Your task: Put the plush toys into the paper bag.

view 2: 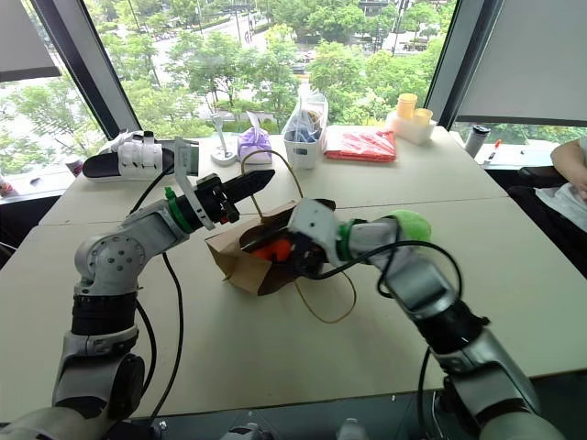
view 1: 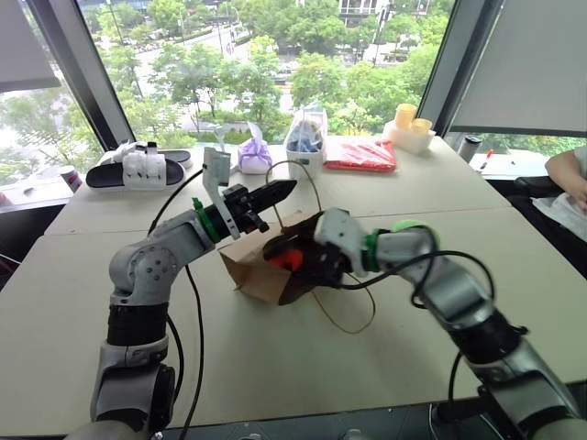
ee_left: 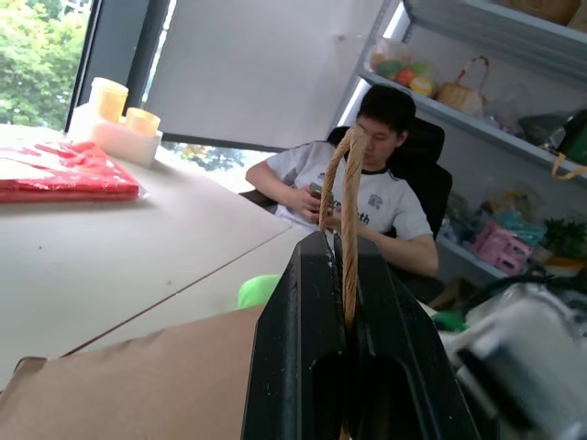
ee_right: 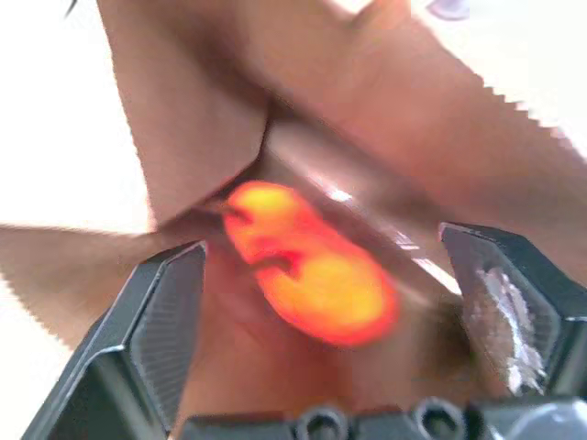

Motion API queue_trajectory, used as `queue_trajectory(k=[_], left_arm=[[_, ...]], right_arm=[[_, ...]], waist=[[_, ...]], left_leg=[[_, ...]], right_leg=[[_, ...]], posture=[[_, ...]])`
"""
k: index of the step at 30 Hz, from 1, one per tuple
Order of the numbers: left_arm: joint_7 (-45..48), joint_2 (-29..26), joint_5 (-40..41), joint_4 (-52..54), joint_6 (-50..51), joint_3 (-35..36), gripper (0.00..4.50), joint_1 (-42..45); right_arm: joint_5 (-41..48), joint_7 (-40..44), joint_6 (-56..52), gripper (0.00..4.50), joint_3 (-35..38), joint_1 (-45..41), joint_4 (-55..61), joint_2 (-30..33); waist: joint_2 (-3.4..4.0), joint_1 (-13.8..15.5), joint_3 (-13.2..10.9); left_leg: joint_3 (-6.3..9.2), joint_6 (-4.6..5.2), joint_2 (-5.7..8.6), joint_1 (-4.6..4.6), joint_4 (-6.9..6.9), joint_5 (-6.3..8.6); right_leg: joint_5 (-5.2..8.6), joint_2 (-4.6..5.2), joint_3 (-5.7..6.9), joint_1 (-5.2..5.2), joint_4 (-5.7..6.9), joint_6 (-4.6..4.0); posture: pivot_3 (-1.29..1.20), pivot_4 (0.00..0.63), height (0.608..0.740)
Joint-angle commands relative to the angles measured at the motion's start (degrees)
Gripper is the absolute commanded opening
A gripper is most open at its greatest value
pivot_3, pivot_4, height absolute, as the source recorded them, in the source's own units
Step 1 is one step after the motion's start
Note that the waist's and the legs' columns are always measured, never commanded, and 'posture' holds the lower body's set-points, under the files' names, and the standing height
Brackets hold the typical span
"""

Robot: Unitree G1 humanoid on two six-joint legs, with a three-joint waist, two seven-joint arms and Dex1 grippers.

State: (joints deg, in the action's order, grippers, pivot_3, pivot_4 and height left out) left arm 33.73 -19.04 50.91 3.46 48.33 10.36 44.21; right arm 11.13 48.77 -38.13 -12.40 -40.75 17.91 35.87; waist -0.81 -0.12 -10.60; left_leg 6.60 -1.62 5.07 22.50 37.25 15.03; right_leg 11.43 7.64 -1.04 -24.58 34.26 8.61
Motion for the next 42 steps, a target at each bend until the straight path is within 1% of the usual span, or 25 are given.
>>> queue_trajectory(k=[1,3,5,7,9,11,13,15,18,20,21,24,27,29,30,32,34,35,36,37,38,39,41,42], left_arm=[[1.03,-0.41,0.17,0.03,-1.16,0.78,0.00,1.13],[1.34,-0.44,-0.06,-0.36,-1.38,0.68,0.00,1.20],[1.52,-0.27,-0.25,-0.54,-1.49,0.42,0.00,1.23],[1.85,-0.11,-0.51,-0.38,-1.56,-0.04,0.00,1.10],[2.01,0.02,-0.69,-0.33,-1.54,-0.38,0.00,1.16],[2.29,-0.03,-0.73,-0.18,-1.43,-0.56,0.00,1.18],[2.79,-0.33,-1.43,0.10,-1.63,-1.19,0.00,1.17],[3.52,-0.60,-1.92,0.52,-1.54,-1.75,0.00,0.96],[3.52,-0.54,-1.93,0.93,-1.19,-2.00,0.00,0.71],[3.57,-0.78,-2.68,1.31,-1.59,-2.46,0.00,0.53],[3.60,-0.93,-2.92,1.48,-1.69,-2.59,0.00,0.43],[3.49,-1.21,-2.68,2.13,-1.30,-2.17,0.00,0.08],[3.07,-1.48,-2.80,2.85,-1.33,-1.87,0.00,-0.51],[2.78,-1.56,-2.82,3.20,-1.32,-1.71,0.00,-0.95],[2.68,-1.52,-2.82,3.40,-1.32,-1.73,0.00,-1.15],[2.46,-1.29,-2.84,3.68,-1.48,-1.89,0.00,-1.37],[2.29,-1.08,-2.87,3.82,-1.65,-2.03,0.00,-1.46],[2.34,-1.07,-3.02,3.84,-1.85,-2.15,0.00,-1.52],[2.43,-1.04,-3.22,3.67,-2.06,-2.29,0.00,-1.49],[2.56,-1.01,-3.41,3.55,-2.26,-2.43,0.00,-1.49],[2.71,-0.91,-3.36,3.36,-2.33,-2.44,0.00,-1.42],[2.84,-0.86,-3.40,3.21,-2.43,-2.47,0.00,-1.40],[3.02,-0.76,-3.63,2.87,-2.72,-2.64,0.00,-1.29],[3.09,-0.71,-3.74,2.66,-2.87,-2.68,0.00,-1.15]], right_arm=[[3.64,-2.30,-5.19,4.46,14.60,2.53,5.84,5.19],[2.52,-3.81,-4.30,4.46,18.48,4.58,4.01,7.86],[0.47,-5.58,-2.62,4.46,19.57,6.09,0.65,9.76],[-1.56,-6.98,-0.42,4.46,18.27,7.16,-2.31,10.21],[-5.48,-9.23,2.43,4.46,15.03,7.24,-6.22,10.24],[-9.55,-11.93,5.20,4.46,11.71,6.64,-10.74,9.53],[-15.20,-16.46,6.20,4.46,7.25,4.94,-18.23,8.15],[-18.37,-18.96,8.95,4.46,4.85,3.69,-23.59,6.81],[-18.50,-23.21,12.83,4.46,4.74,0.26,-36.09,0.64],[-19.88,-25.50,16.95,4.46,3.95,-1.86,-44.52,-1.63],[-20.61,-26.71,18.78,4.46,3.68,-2.91,-48.04,-2.32],[-26.06,-30.19,23.53,4.46,-0.02,-5.78,-56.79,-1.87],[-27.36,-32.96,27.06,4.46,-0.28,-8.09,-63.20,-2.33],[-26.44,-34.81,28.40,4.46,1.12,-9.55,-66.51,-3.22],[-26.48,-34.99,29.10,4.23,1.14,-10.13,-67.72,-3.33],[-26.33,-35.32,30.02,3.60,1.34,-11.42,-69.98,-3.50],[-25.86,-35.79,30.49,2.56,1.82,-12.59,-71.92,-3.75],[-25.72,-35.75,30.37,2.14,2.00,-13.04,-72.15,-3.62],[-25.73,-35.70,30.46,1.51,2.02,-13.41,-72.50,-3.51],[-25.90,-35.74,30.15,1.08,2.04,-13.65,-72.73,-3.30],[-25.09,-35.24,29.35,0.53,2.98,-13.53,-71.69,-3.02],[-24.09,-34.44,28.24,0.08,4.04,-13.06,-69.46,-2.77],[-22.55,-32.67,25.92,0.03,5.78,-12.03,-64.46,-2.37],[-21.66,-29.96,24.15,0.03,6.33,-10.05,-57.00,-1.43]], waist=[[0.00,0.36,0.00],[0.00,0.55,0.00],[0.00,0.40,0.00],[0.00,0.19,0.00],[0.00,-0.25,0.00],[0.00,-0.58,0.00],[0.00,-0.77,0.00],[0.00,-0.69,0.00],[0.00,-0.85,0.00],[0.00,-0.86,0.00],[0.00,-0.81,0.00],[0.00,-0.78,0.00],[0.00,-0.60,0.01],[0.00,-0.64,0.01],[0.00,-0.65,0.01],[0.00,-0.65,0.01],[0.00,-0.74,0.01],[0.00,-0.80,0.01],[0.00,-0.85,0.01],[0.00,-0.94,0.01],[0.00,-1.00,0.01],[0.00,-0.99,0.01],[0.00,-0.98,0.00],[0.01,-0.93,0.00]], left_leg=[[-0.02,0.01,0.00,-0.01,0.00,0.00],[-0.06,0.15,-0.01,-0.04,0.00,0.09],[-0.20,0.27,-0.02,-0.06,-0.01,0.15],[-0.31,0.27,-0.03,-0.09,-0.01,0.15],[-0.31,0.26,-0.03,-0.10,-0.01,0.14],[-0.31,0.14,-0.03,-0.10,-0.01,0.07],[-0.33,0.02,-0.03,-0.10,-0.01,0.00],[-0.35,0.00,-0.03,-0.10,-0.02,-0.01],[-0.34,-0.01,-0.03,-0.08,-0.03,-0.02],[-0.33,-0.04,-0.03,-0.10,-0.05,-0.03],[-0.34,-0.04,-0.03,-0.10,-0.05,-0.03],[-0.33,-0.05,-0.03,-0.09,-0.04,-0.04],[-0.31,-0.06,-0.01,-0.10,-0.01,-0.05],[-0.30,-0.07,-0.01,-0.09,-0.01,-0.05],[-0.30,-0.07,-0.01,-0.10,-0.01,-0.05],[-0.29,-0.07,-0.01,-0.10,-0.01,-0.05],[-0.29,-0.07,-0.01,-0.10,-0.02,-0.05],[-0.29,-0.07,-0.01,-0.09,-0.02,-0.05],[-0.29,-0.07,-0.01,-0.10,-0.03,-0.05],[-0.29,-0.07,-0.01,-0.10,-0.04,-0.05],[-0.29,-0.07,-0.01,-0.10,-0.04,-0.05],[-0.29,-0.07,-0.01,-0.10,-0.05,-0.05],[-0.28,-0.07,-0.02,-0.10,-0.04,-0.05],[-0.28,-0.07,-0.02,-0.09,-0.05,-0.05]], right_leg=[[0.00,0.00,0.00,0.00,-0.01,0.00],[0.00,-0.01,0.00,0.03,-0.01,0.00],[0.00,-0.03,0.00,0.03,0.00,0.00],[0.00,-0.03,-0.02,0.04,0.03,-0.01],[0.00,-0.03,-0.02,0.04,0.06,-0.01],[0.00,-0.02,-0.02,0.03,0.06,-0.01],[0.00,-0.02,-0.03,0.03,0.06,-0.01],[0.00,-0.02,-0.05,0.02,0.06,-0.01],[0.00,-0.02,-0.05,0.01,0.04,-0.01],[0.00,-0.02,-0.09,0.01,0.04,-0.01],[0.00,-0.02,-0.08,0.01,0.03,-0.01],[0.00,-0.02,-0.08,0.01,0.02,-0.01],[0.00,-0.02,-0.07,0.06,0.01,-0.01],[0.00,-0.02,-0.07,0.08,0.01,-0.01],[0.00,-0.02,-0.08,0.08,0.00,-0.01],[0.00,-0.02,-0.07,0.08,0.00,-0.01],[0.00,-0.03,-0.07,0.08,0.00,-0.01],[0.00,-0.03,-0.08,0.08,0.00,-0.01],[0.00,-0.03,-0.07,0.08,0.00,-0.01],[0.00,-0.03,-0.08,0.08,0.00,-0.01],[0.00,-0.03,-0.07,0.08,0.00,-0.01],[0.00,-0.04,-0.07,0.07,0.00,-0.01],[0.00,-0.04,-0.07,0.07,0.00,-0.01],[0.00,-0.04,-0.07,0.06,0.00,-0.01]], posture=[[0.00,0.150,0.740],[0.00,0.150,0.740],[0.00,0.150,0.740],[0.00,0.150,0.740],[0.00,0.150,0.740],[0.00,0.150,0.740],[0.00,0.150,0.740],[0.00,0.150,0.740],[0.00,0.150,0.740],[0.00,0.150,0.740],[0.00,0.150,0.740],[0.00,0.150,0.740],[0.00,0.150,0.740],[0.00,0.150,0.740],[0.00,0.150,0.740],[0.00,0.150,0.740],[0.00,0.150,0.740],[0.00,0.150,0.740],[0.00,0.150,0.740],[0.00,0.150,0.740],[0.00,0.150,0.740],[0.00,0.150,0.740],[0.00,0.150,0.740],[0.00,0.150,0.740]])
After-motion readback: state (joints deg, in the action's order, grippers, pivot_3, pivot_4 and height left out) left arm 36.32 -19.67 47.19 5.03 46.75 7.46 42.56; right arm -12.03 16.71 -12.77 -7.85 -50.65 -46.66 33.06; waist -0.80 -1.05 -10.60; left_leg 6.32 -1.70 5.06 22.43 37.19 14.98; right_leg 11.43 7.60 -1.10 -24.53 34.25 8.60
